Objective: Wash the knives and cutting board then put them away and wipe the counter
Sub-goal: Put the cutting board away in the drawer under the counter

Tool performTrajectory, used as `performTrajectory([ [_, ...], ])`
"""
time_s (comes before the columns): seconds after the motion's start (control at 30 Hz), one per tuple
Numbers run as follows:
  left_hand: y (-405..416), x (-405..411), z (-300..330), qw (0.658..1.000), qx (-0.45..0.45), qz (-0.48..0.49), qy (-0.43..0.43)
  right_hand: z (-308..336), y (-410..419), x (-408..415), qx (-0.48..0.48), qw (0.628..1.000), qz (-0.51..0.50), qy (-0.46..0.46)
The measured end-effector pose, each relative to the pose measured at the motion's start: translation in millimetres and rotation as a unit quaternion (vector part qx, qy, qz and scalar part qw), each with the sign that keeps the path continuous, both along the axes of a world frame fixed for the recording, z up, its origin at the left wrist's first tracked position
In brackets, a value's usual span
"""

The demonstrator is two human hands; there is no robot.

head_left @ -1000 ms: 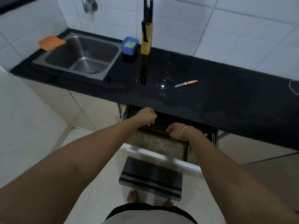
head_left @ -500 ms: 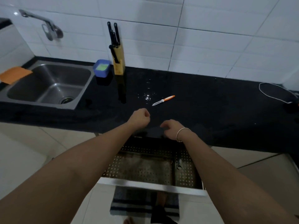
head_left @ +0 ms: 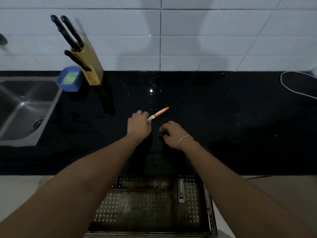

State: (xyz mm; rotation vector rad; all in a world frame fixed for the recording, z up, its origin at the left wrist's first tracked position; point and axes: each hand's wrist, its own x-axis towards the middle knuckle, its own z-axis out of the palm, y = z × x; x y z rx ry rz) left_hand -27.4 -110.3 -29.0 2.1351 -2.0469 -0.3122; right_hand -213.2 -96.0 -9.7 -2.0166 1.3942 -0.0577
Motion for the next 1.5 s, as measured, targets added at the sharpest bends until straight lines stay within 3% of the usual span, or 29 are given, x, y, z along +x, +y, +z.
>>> performTrajectory([
  [0.33, -4.3, 3.1, 9.3, 0.982, 0.033, -0.07, -0.17, 1.8, 1.8, 0.5, -0.039, 0.998, -0.025, -0.037],
  [0.5, 38.2, 22.3, 25.5, 0.975, -0.026, -0.114, -0.187, 13.6, 27.2, 9.6, -0.119, 0.992, -0.041, -0.023],
  [0.6, 80.1, 39.0, 33.1, 0.96, -0.089, -0.188, -0.185, 25.0, 47.5, 23.5, -0.178, 0.984, 0.008, 0.031],
  [0.7, 123.5, 58.7, 36.4, 0.944, -0.144, -0.245, -0.168, 34.7, 71.0, 44.9, -0.173, 0.975, 0.098, 0.101],
  [0.77, 148.7, 73.7, 38.4, 0.944, -0.155, -0.24, -0.166, 35.8, 90.2, 60.4, -0.158, 0.968, 0.138, 0.135],
  [0.93, 210.3, 110.4, 37.1, 0.947, -0.151, -0.23, -0.167, 40.2, 143.3, 94.2, -0.102, 0.971, 0.178, 0.122],
  [1.03, 251.1, 120.6, 25.2, 0.969, -0.112, -0.189, -0.113, 37.8, 171.9, 110.5, -0.063, 0.97, 0.174, 0.159],
  [1.13, 288.1, 132.1, 6.2, 0.997, -0.03, -0.056, 0.032, 19.6, 202.6, 120.2, -0.014, 0.973, 0.136, 0.184],
  [1.27, 329.5, 156.2, -36.4, 0.977, 0.157, -0.043, 0.137, -17.1, 234.6, 117.6, 0.041, 0.98, 0.08, 0.178],
  [1.37, 358.6, 167.6, -66.3, 0.967, 0.208, -0.066, 0.135, -49.1, 244.1, 114.7, 0.07, 0.973, 0.089, 0.199],
  [1.5, 375.0, 168.7, -81.3, 0.982, 0.161, -0.079, 0.057, -101.6, 240.6, 135.9, 0.088, 0.946, 0.164, 0.264],
])
